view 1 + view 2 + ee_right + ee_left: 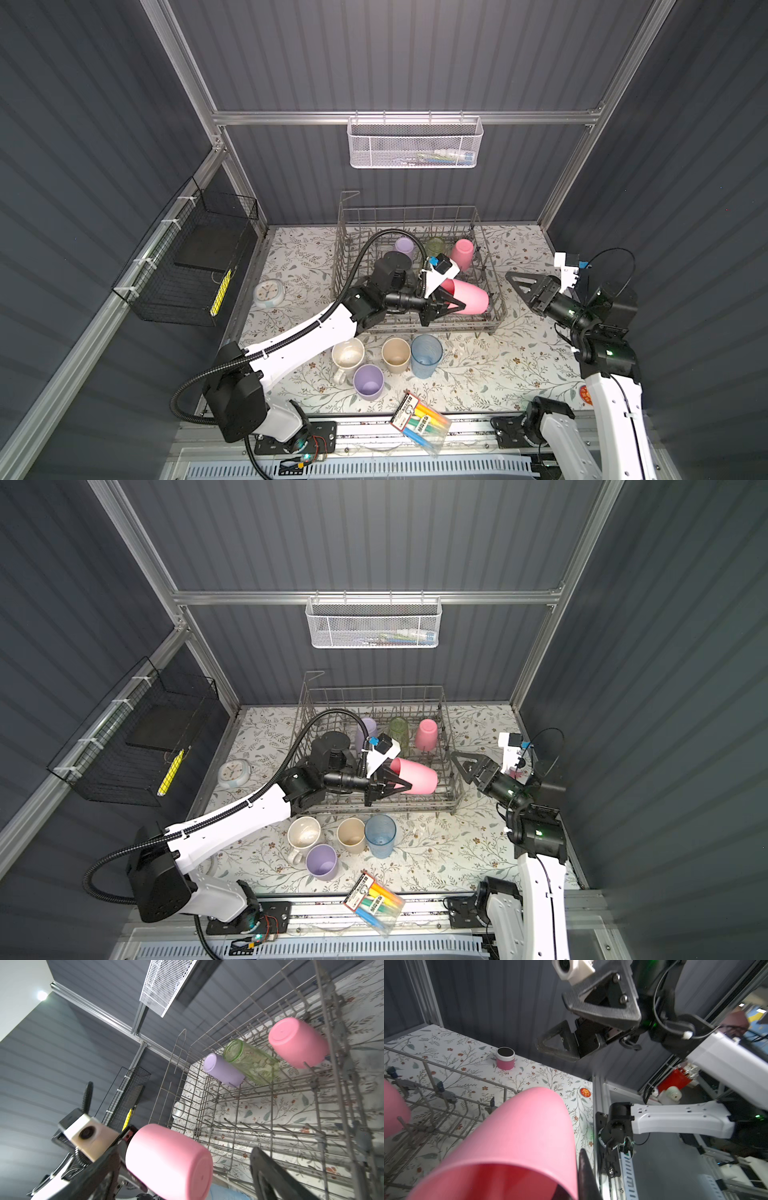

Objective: Load the cups into the dish rack
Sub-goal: 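Lift the pink cup over the rack with the left gripper toward the right gripper, then close the right gripper on the pink cup base held by the left gripper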

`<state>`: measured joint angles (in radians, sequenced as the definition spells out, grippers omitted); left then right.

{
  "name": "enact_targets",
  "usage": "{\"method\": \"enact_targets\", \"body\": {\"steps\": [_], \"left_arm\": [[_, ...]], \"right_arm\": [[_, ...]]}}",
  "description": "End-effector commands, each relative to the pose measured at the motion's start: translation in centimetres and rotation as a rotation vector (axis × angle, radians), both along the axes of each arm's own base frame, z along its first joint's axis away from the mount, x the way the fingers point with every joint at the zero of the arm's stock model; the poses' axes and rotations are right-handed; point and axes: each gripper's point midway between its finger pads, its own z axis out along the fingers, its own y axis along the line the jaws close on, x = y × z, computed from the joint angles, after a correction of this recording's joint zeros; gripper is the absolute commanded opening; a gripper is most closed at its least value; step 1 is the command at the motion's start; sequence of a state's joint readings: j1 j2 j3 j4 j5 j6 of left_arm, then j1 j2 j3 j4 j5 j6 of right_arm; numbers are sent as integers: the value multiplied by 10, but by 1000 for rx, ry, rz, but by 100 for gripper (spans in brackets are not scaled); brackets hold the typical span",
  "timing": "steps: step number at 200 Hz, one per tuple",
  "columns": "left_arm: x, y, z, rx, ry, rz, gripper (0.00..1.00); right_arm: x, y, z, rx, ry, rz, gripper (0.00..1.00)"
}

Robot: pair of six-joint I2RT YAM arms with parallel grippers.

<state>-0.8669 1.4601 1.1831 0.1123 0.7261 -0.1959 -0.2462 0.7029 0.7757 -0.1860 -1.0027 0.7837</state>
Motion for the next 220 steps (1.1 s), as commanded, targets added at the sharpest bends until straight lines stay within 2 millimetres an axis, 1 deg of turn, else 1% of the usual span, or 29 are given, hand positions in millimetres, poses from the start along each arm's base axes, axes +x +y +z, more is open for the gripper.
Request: {"method": "enact_targets", "body": {"steps": [1, 22, 48, 74, 120, 140, 165, 188, 220], "left_arm": [[-12, 10, 54, -213, 21, -114, 0], [-8, 11, 57, -245, 45, -131, 0], [-8, 12, 66, -303, 75, -169, 0], [-4, 9, 63, -298, 99, -173, 0], [-4, 10, 60, -301, 105, -170, 0], [-4, 10, 58, -297, 110, -170, 0], [-6, 13, 61, -301, 106, -165, 0], [-7, 13, 61, -301, 105, -166, 0], [-6, 12, 57, -291, 114, -174, 0]], "right_arm": [[-12, 11, 15, 21, -62, 90, 98], [-13, 15, 9, 52, -42, 117, 98], [-16, 22, 5, 85, -26, 158, 98], [-21, 33, 9, 89, -43, 195, 98], [-30, 55, 20, 99, -93, 272, 99], [-27, 55, 19, 110, -87, 260, 99], [-24, 54, 18, 125, -81, 247, 99], [-23, 58, 15, 133, -66, 273, 99], [-24, 67, 18, 143, -81, 293, 99]]}}
